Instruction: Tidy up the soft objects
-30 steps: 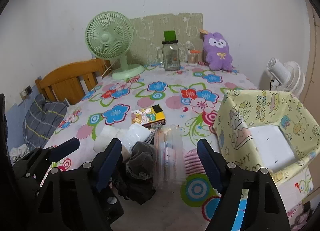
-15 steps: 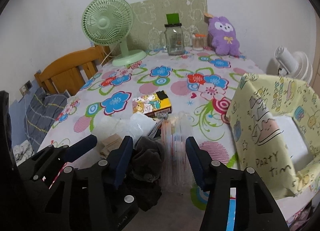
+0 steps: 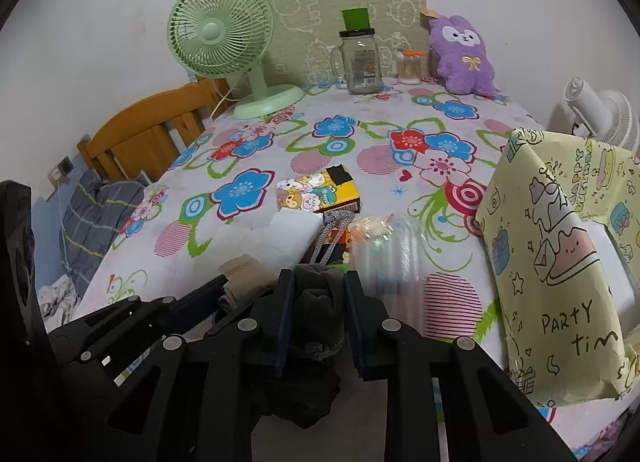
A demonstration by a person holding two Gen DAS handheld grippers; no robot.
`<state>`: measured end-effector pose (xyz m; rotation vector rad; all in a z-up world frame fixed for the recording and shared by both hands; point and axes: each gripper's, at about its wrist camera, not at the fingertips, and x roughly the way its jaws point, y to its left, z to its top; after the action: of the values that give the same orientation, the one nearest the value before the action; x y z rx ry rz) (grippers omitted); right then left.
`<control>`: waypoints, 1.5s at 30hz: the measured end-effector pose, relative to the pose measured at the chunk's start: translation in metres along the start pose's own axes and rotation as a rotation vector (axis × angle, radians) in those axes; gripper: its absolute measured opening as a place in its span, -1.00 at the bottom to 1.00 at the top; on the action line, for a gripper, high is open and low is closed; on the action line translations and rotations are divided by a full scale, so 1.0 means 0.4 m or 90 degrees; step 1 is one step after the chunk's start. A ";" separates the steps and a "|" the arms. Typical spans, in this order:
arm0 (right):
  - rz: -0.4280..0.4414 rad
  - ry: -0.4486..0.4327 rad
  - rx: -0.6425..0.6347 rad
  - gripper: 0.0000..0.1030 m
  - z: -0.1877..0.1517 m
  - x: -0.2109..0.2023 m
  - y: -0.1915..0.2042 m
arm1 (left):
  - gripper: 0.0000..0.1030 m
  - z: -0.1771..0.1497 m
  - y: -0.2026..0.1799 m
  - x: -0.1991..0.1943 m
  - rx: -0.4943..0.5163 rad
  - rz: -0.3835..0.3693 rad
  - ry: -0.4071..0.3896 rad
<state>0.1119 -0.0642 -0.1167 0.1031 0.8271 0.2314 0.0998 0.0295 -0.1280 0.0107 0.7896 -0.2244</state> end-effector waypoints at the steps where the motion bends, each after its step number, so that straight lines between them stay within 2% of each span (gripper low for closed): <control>1: 0.001 0.000 0.000 -0.50 0.001 -0.001 0.000 | -0.63 0.000 -0.002 -0.002 0.001 0.000 -0.001; 30: 0.008 -0.075 -0.011 -0.57 0.060 -0.126 -0.003 | -0.72 0.066 -0.046 -0.108 0.010 0.009 -0.068; 39: 0.011 -0.097 -0.010 -0.57 0.077 -0.165 -0.013 | -0.88 0.086 -0.066 -0.137 0.017 0.010 -0.090; 45: 0.014 -0.099 -0.008 -0.57 0.078 -0.166 -0.019 | -0.92 0.085 -0.068 -0.133 0.017 0.011 -0.090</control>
<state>0.0927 -0.0879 -0.0493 0.1173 0.6697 0.2461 0.0817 0.0102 -0.0645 0.0271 0.6455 -0.2177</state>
